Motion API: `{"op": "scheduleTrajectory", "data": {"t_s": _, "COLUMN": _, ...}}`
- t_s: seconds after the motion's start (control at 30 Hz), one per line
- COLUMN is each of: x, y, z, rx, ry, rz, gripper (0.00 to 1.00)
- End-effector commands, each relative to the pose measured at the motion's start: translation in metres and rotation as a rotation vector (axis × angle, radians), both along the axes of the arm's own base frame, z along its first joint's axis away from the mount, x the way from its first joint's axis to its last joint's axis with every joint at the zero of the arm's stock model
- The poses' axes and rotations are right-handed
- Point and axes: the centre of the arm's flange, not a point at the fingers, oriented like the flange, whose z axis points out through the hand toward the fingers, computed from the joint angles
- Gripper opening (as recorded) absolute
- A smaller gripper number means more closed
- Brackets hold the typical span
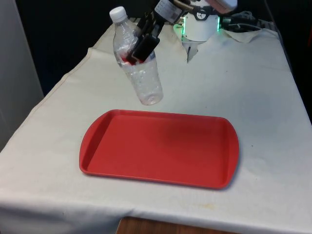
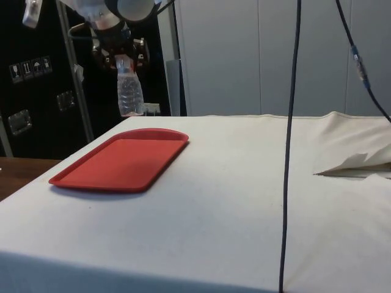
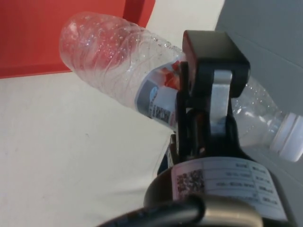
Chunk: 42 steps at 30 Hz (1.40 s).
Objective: Place the bottle upright on the tray.
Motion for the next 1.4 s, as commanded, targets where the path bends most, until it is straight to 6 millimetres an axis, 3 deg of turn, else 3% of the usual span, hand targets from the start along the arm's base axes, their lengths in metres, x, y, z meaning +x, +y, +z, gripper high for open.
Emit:
{"op": "scheduleTrajectory", "data": {"t_s": 0.0, "x": 0.003, "y": 0.000, "z": -0.001, "rx": -0.017, "ry": -0.008, "rz": -0.009, "gripper": 0.00}}
{"op": "scheduleTrajectory", "data": {"t_s": 1.37, "x": 0.025, "y": 0.023, "z": -0.053, "rx": -0.199, "ry": -0.062, "rz": -0.057, "gripper": 0.00}}
